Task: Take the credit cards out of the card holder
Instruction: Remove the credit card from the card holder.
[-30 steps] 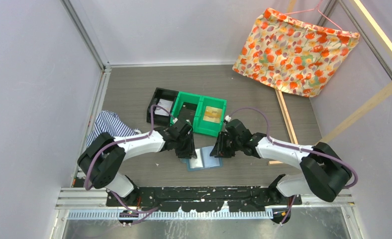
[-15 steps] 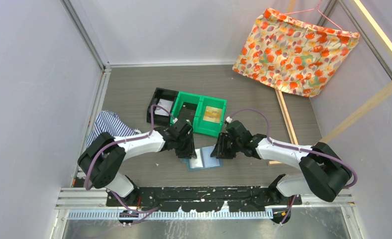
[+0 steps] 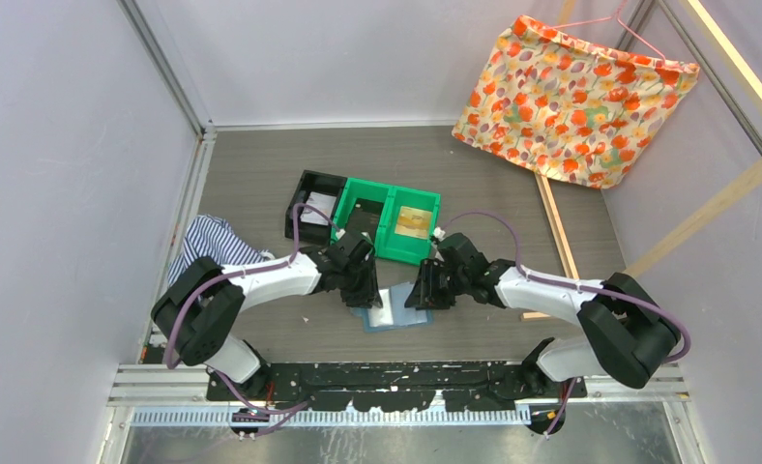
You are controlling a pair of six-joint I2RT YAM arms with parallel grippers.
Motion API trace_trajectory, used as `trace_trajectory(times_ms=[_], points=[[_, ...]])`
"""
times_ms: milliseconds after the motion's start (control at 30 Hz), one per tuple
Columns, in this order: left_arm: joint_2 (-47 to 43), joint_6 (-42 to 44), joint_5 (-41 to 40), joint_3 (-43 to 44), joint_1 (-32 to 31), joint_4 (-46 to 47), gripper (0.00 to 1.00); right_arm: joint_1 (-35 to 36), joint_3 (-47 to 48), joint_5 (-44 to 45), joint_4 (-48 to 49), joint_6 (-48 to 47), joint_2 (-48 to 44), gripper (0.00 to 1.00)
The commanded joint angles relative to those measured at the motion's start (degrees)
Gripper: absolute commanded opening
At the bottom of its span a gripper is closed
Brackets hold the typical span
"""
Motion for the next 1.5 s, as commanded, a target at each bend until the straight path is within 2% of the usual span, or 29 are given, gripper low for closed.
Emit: trace_trajectory(times_ms=[0, 200, 467, 633, 867, 1000, 1100, 1167, 1267, 1367, 1467], points=[[1.8, 0.8, -0.7, 0.5, 0.0, 0.3, 0.32, 0.2, 2.4, -4.3, 3.5, -1.5, 0.7, 0.38], [1.5, 1.3, -0.5, 1.2, 0.0, -0.8, 0.32, 0.3, 3.4, -7.4, 4.8, -1.8, 1.3, 0.38], [-4.1, 1.7, -3.0, 0.9, 0.1, -5.0, 0.32, 1.5, 7.1, -8.2, 5.2, -2.1, 3.2, 0.38], [-12.1, 0.2, -7.8, 0.1, 0.6, -10.0, 0.31, 2.8, 9.7, -9.1, 8.4, -1.4, 7.1, 0.38], [-24.8, -1.3, -20.4, 1.2, 2.2, -19.5, 0.30, 5.1, 13.0, -10.1, 9.5, -1.1, 13.0, 0.38], [-30.6, -0.5, -20.1, -0.2, 2.2, -16.8, 0.31, 5.5, 14.5, -12.8, 10.6, 0.1, 15.3, 0.38], [-30.0, -0.1, -16.4, -0.4, 2.1, -13.9, 0.29, 5.4, 14.7, -10.2, 7.9, -1.1, 12.9, 0.39], [-28.7, -0.4, -17.7, 0.6, 0.1, -13.3, 0.26, 4.7, 12.2, -8.0, 9.1, -0.9, 9.2, 0.41], [-27.0, -0.4, -18.0, 0.5, -3.1, -8.4, 0.28, 2.5, 8.1, -5.2, 9.7, 0.1, 3.7, 0.42], [-22.4, -1.2, -13.2, -0.5, -3.2, -1.5, 0.29, 0.5, 3.8, -1.6, 8.6, 1.6, -0.1, 0.42], [-16.3, -0.6, -10.5, -0.5, -3.4, 0.7, 0.29, -2.0, -0.7, 1.1, 8.7, 4.7, -3.5, 0.43]])
